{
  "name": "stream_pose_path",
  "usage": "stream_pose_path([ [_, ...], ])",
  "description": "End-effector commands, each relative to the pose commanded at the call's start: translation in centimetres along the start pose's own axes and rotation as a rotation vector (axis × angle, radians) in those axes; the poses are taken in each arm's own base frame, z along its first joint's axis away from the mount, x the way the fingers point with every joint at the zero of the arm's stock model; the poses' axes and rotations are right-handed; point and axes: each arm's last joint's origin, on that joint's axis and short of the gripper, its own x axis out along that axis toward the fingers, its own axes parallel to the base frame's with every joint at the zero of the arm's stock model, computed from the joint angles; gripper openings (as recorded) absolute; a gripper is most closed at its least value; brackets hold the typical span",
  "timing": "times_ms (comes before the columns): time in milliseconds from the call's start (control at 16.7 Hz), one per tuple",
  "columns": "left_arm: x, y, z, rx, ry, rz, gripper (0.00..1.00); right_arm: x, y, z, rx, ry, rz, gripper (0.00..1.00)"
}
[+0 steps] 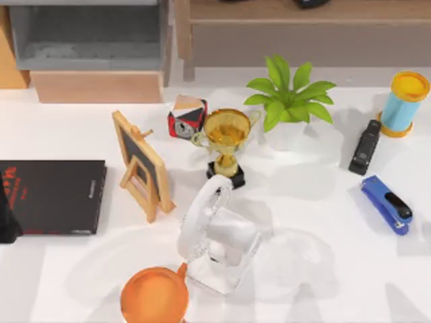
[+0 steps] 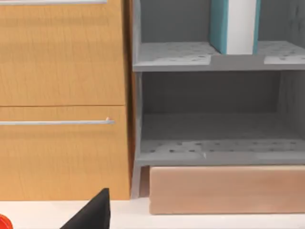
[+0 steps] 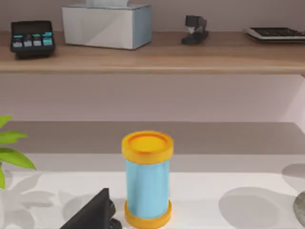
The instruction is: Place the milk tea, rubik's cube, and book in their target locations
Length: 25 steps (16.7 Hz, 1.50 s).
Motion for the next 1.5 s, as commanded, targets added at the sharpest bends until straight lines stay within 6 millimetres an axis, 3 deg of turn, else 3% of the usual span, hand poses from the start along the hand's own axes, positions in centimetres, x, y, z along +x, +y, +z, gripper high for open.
stream_pose_path([
  [180,1.3,-0.3,4.4,0.017,-0.046,-0.020,1.00,0.0,0.0,0.0,0.000,0.000,0.000,1.00],
  [300,3.3,-0.6,7.8,0.027,-0.073,-0.029,1.00,0.0,0.0,0.0,0.000,0.000,0.000,1.00],
  [480,8.7,-1.3,12.3,0.037,-0.095,-0.035,1.00,0.0,0.0,0.0,0.000,0.000,0.000,1.00],
  [600,13.5,-2.2,13.7,0.039,-0.092,-0.033,1.00,0.0,0.0,0.0,0.000,0.000,0.000,1.00],
  [780,21.2,-3.7,13.2,0.032,-0.071,-0.023,1.00,0.0,0.0,0.0,0.000,0.000,0.000,1.00],
  [1020,28.9,-5.6,9.5,0.001,-0.029,-0.005,1.00,0.0,0.0,0.0,0.000,0.000,0.000,1.00],
  [1260,32.4,-6.8,6.0,-0.033,0.021,0.003,1.00,0.0,0.0,0.0,0.000,0.000,0.000,1.00],
  [1500,32.9,-7.0,5.2,-0.039,0.035,0.003,1.00,0.0,0.0,0.0,0.000,0.000,0.000,1.00],
])
